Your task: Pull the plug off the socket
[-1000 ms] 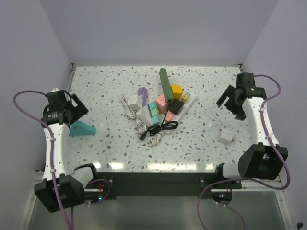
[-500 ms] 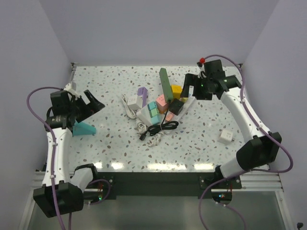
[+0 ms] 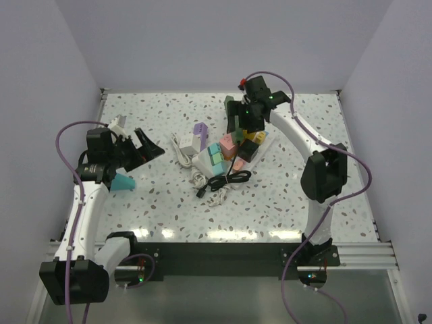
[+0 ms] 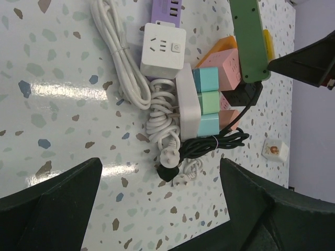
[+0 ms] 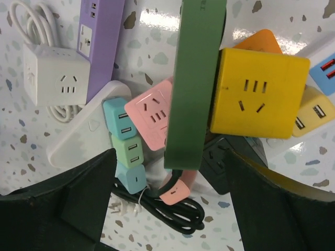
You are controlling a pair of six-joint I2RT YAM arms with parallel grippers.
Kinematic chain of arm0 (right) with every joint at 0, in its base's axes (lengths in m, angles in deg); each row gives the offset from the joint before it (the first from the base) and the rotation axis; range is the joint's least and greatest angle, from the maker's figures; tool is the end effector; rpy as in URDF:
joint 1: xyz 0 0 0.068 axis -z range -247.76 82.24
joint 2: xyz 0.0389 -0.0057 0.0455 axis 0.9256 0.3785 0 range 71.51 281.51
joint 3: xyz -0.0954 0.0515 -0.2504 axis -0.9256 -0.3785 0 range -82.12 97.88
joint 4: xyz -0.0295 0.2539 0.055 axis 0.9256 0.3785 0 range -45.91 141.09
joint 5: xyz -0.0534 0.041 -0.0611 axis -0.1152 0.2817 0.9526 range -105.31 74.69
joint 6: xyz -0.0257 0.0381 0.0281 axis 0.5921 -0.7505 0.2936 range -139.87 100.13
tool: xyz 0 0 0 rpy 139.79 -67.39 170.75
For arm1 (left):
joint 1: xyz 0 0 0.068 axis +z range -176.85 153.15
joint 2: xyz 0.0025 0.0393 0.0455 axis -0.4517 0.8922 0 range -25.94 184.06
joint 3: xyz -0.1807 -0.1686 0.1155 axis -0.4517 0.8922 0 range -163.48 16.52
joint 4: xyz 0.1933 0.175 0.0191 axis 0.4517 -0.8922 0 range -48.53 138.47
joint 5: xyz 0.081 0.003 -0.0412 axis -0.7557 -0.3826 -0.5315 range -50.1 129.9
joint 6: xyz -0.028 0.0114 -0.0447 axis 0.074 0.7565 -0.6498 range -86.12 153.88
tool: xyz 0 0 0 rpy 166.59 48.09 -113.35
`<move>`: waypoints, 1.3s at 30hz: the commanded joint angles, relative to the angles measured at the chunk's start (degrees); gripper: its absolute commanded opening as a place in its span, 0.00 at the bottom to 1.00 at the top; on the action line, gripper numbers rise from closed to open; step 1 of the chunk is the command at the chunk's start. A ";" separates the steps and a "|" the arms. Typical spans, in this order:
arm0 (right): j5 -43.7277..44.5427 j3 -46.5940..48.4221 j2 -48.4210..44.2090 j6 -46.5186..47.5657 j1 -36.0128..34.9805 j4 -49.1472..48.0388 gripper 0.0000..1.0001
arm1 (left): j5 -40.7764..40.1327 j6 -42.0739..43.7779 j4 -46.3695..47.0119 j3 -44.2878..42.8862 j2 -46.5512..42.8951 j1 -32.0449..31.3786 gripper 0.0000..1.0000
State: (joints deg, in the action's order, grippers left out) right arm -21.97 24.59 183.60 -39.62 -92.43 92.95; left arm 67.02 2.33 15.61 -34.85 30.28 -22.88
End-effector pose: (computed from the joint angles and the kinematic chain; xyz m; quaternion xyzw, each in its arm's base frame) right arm 0.3916 0.1844 0.3063 -0.0586 0.9484 0.1671 0.2629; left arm 0.2066 -0.0019 0.3073 -0.1678 0.8626 -0.3064 0.3659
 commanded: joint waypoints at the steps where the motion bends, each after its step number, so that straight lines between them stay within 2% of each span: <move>1: 2.70 2.71 1.63 -0.99 -1.17 0.89 0.84 | 2.33 -1.58 2.98 -0.22 -1.38 -0.54 1.00; 4: 4.37 1.22 2.69 -2.14 -1.61 -0.78 0.75 | 2.24 -2.20 3.68 -1.01 -0.86 -0.98 1.00; 6: 4.72 0.95 3.83 -2.31 -1.70 -1.49 0.72 | 2.24 -2.64 4.21 -1.80 -0.24 -1.24 1.00; 10: 4.55 0.95 5.15 -1.79 -1.88 -2.10 0.58 | 1.54 -4.39 5.88 -3.64 2.56 -2.91 1.00; 11: 4.46 0.86 5.41 -1.79 -1.79 -2.54 0.50 | 1.19 -4.66 6.23 -4.60 3.09 -3.35 1.00; 13: 3.49 0.86 6.29 -1.61 -1.79 -2.81 0.40 | -0.04 -5.45 6.67 -5.92 5.19 -4.05 1.00; 14: 3.14 1.04 6.47 -1.35 -1.79 -2.46 0.25 | -0.65 -5.54 6.67 -7.50 5.90 -6.06 1.00; 16: 2.79 0.51 5.17 -1.17 -1.88 -2.19 0.03 | -2.93 -6.15 6.32 -9.26 7.83 -7.65 1.00; 17: 2.88 -1.49 3.85 -1.17 -1.79 -3.76 0.00 | -3.81 -6.42 6.06 -10.84 8.54 -9.05 1.00; 22: 4.63 -9.94 -7.92 2.33 -3.63 -13.69 0.00 | -8.47 -8.87 6.76 -14.62 11.80 -13.01 1.00; 23: 8.11 -10.99 -11.25 4.96 -5.38 -14.66 0.00 | -9.26 -9.40 7.19 -15.59 12.15 -13.54 1.00; 29: 18.50 -13.99 -18.48 8.41 -13.28 -12.13 0.00 | -17.17 -14.76 7.55 -19.98 14.26 -19.43 1.00; 34: 34.76 -18.99 -23.76 5.17 -23.22 -11.42 0.00 | -26.93 -19.42 4.39 -23.68 17.42 -26.19 1.00; 36: 43.42 -20.23 -23.94 2.88 -29.37 -10.72 0.00 | -29.56 -21.52 3.34 -25.17 19.00 -28.04 1.00; 39: 51.89 -20.50 -22.54 0.24 -36.67 -8.96 0.00 | -34.75 -23.20 2.54 -26.93 20.41 -32.43 1.00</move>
State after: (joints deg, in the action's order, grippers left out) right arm 14.21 3.96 162.12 -36.08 -124.10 85.71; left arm 39.81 -16.80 19.52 -58.61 49.58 -52.41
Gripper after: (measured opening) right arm 0.351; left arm 0.997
